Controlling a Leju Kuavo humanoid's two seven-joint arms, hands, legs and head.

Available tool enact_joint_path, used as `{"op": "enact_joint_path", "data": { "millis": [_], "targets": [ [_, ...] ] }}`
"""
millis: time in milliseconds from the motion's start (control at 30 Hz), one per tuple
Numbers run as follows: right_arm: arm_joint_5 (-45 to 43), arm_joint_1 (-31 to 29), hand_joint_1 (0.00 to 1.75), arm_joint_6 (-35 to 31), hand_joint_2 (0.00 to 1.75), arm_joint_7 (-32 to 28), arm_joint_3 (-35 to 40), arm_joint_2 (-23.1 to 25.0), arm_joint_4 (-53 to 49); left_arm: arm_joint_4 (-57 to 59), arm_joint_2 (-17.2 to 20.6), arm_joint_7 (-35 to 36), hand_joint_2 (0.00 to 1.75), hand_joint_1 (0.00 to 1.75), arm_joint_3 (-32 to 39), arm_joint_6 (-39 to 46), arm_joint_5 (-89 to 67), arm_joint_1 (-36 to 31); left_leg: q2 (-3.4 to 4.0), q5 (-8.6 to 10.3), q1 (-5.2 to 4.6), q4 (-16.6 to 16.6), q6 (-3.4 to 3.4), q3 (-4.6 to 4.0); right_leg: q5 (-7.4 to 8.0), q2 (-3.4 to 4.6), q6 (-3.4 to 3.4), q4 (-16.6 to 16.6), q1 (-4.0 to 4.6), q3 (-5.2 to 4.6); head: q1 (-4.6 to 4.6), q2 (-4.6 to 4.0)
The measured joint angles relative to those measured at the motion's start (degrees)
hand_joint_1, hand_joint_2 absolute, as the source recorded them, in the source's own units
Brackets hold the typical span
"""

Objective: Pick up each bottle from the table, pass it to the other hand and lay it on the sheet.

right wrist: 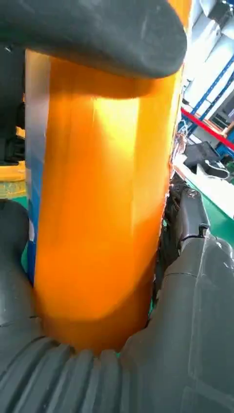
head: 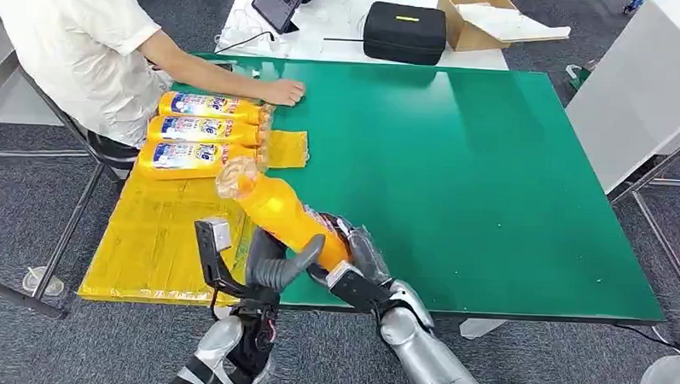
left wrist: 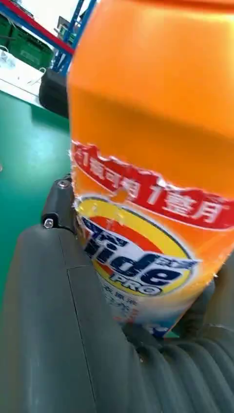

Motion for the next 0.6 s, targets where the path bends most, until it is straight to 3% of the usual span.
{"op": "enact_joint_path", "data": {
  "millis": [33,133,233,367,433,467,533,600],
  "targets": [
    [-0.69,0.07,0.00,0.46,0.00,-0.11,0.17,0.00,0.00,-0.24,0.17,-0.04,1.75,1.75,0.24,-0.39,0.00,0.05,0.00,0.00,0.00,0.00,0.00,0.00,0.00,0.00,0.00,0.00,0.00,-0.01,-0.02,0.00],
    [-2.14,0.54,0.00,0.13,0.00,-0.44,0.17,0.02,0.00,-1.51,0.59,-0.39,1.75,1.75,0.63,-0.78,-0.13,0.33,-0.01,0.00,0.01,0.00,0.00,-0.01,0.00,-0.01,0.00,0.00,0.01,-0.01,0.00,0.00],
    [-2.73,1.90,0.00,-4.58,0.00,-1.55,-0.27,0.09,-0.22,-3.59,0.85,-1.73,1.75,1.75,1.66,1.67,-2.65,0.92,0.00,0.00,0.01,0.00,-0.01,0.00,0.00,0.01,0.00,0.00,0.01,-0.02,-0.02,0.00],
    [-0.26,6.15,0.00,-24.96,0.00,-5.75,-5.56,0.17,-3.22,-7.74,2.73,-3.24,1.75,1.71,3.87,17.87,-21.00,2.09,-0.03,-0.01,0.00,0.00,-0.01,-0.02,-0.01,-0.01,0.00,0.00,0.00,-0.02,-0.02,0.00],
    [2.84,7.96,0.00,-28.98,0.00,-6.07,-9.68,0.24,-6.19,-8.22,3.67,-3.21,1.75,1.68,4.98,22.21,-27.70,2.24,-0.03,-0.01,0.00,0.00,-0.01,-0.04,-0.01,-0.02,0.00,0.00,0.00,-0.03,0.00,0.00],
    [7.54,9.88,0.00,-29.82,0.00,-6.16,-14.84,0.79,-10.44,-8.24,4.70,-2.84,1.75,1.48,6.19,25.83,-35.11,2.39,-0.05,-0.01,0.00,0.00,0.00,-0.08,-0.01,-0.03,0.00,0.00,0.00,-0.06,0.00,0.00],
    [12.16,11.33,0.00,-30.38,0.00,-6.34,-24.72,1.90,-16.71,-8.06,5.53,-1.86,1.75,1.47,9.19,29.12,-52.55,2.67,-0.08,-0.01,0.00,0.00,0.00,-0.08,-0.01,-0.05,0.00,0.00,-0.02,-0.06,-0.09,0.00],
    [10.66,11.95,0.00,-30.51,0.00,-6.36,-32.56,2.51,-21.43,-7.23,5.81,1.74,1.75,1.50,13.21,29.27,-72.28,2.38,-0.18,0.02,-0.01,0.00,0.02,-0.05,-0.03,-0.21,0.00,-0.02,-0.02,0.00,0.00,0.00]
  ]
}}
